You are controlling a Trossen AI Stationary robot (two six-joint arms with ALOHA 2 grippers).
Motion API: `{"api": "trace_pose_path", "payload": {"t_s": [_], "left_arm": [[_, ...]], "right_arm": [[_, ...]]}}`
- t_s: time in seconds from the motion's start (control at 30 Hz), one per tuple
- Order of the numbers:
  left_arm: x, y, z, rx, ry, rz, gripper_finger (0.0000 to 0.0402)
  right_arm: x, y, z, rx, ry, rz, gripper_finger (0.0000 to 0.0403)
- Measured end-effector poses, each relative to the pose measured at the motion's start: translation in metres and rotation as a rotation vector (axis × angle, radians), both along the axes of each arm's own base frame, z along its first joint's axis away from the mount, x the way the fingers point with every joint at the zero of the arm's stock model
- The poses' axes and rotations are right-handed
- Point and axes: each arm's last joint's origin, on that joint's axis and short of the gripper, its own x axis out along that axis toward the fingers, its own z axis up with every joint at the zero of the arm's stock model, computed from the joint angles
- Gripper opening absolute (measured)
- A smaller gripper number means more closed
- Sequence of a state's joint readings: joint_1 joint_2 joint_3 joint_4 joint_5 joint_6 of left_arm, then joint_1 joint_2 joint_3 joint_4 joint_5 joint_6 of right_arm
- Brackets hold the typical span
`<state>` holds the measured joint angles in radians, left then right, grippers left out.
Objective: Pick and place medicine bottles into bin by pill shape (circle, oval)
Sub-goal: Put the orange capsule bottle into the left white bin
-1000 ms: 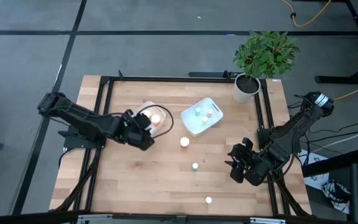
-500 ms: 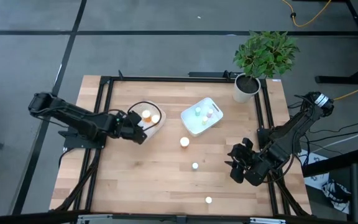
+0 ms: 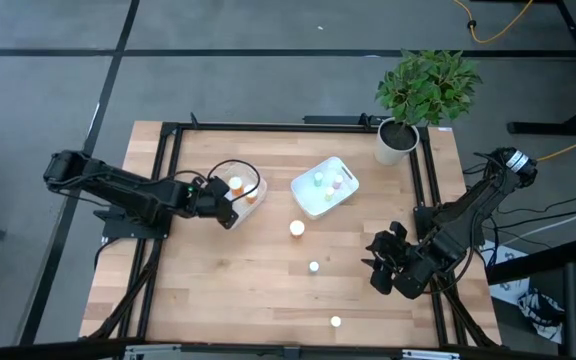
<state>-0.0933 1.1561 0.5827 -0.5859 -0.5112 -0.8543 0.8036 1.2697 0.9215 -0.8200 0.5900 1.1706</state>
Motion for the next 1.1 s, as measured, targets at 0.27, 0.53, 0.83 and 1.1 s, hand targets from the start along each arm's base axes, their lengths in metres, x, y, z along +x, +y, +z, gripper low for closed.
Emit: {"api": "trace_pose_path", "payload": {"t_s": [0.27,0.53,0.83,1.1], "left_arm": [[0.000,0.001,0.000,-0.011,0.003,0.002,0.0216],[0.000,0.000,-0.001,-0.046,0.011,-0.013,0.0248],[0.000,0.001,0.001,-0.004,0.019,-0.026,0.0277],[0.017,0.000,0.032,0.039,-0.056,-0.088,0.0278]], "right_arm": [[0.000,0.000,0.000,0.005,0.006,0.004,0.0177],[0.000,0.000,0.000,0.005,0.006,0.004,0.0177],[0.000,0.000,0.000,0.005,0.006,0.003,0.0177],[0.000,0.000,0.000,0.004,0.006,0.004,0.0177]]}}
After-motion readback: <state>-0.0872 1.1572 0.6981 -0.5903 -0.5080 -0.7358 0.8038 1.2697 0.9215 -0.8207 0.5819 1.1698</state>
